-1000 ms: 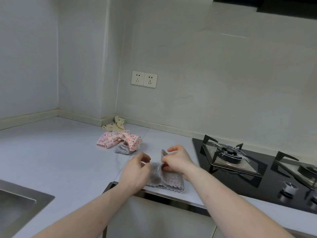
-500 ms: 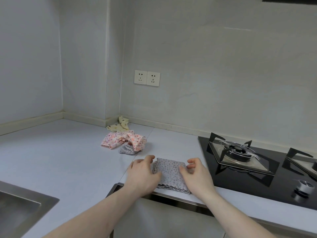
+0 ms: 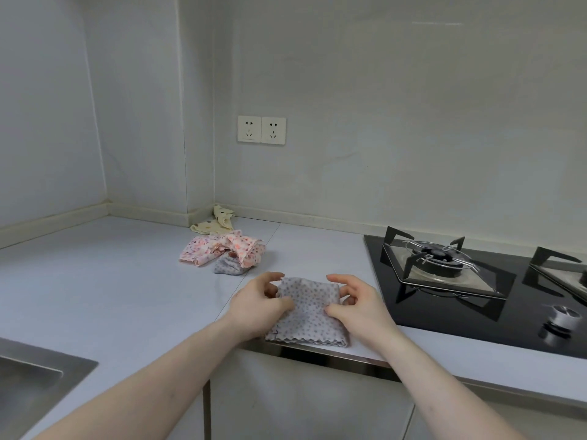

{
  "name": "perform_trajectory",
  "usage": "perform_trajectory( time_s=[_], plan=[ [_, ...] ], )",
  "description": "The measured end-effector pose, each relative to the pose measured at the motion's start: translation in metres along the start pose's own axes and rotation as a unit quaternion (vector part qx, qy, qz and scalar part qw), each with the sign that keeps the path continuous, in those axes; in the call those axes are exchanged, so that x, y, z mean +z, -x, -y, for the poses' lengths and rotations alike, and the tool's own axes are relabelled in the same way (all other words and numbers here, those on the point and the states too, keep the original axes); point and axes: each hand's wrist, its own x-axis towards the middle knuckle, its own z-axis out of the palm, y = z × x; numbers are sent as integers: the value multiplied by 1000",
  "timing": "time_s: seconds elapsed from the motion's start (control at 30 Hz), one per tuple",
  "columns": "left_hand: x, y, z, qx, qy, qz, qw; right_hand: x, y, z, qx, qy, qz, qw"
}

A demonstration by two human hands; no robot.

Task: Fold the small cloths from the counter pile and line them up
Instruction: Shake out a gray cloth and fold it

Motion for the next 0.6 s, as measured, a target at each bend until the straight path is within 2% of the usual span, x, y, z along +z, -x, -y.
perform_trajectory(
  time_s=[0.1,0.27,0.43,0.6],
  plan=[
    [3,1,0,28,21,-27,999,-1,1,1,-11,-1,10,1000],
    [2,3,-1,51,50,-66,995,-1,2,-3,-37,14,-25,999],
    [1,3,2,40,102,-48,993,0,7,-1,-52,13,-68,996],
    [4,4,2,42,110,-54,992,4,12,3,-49,31,-79,995]
  ],
)
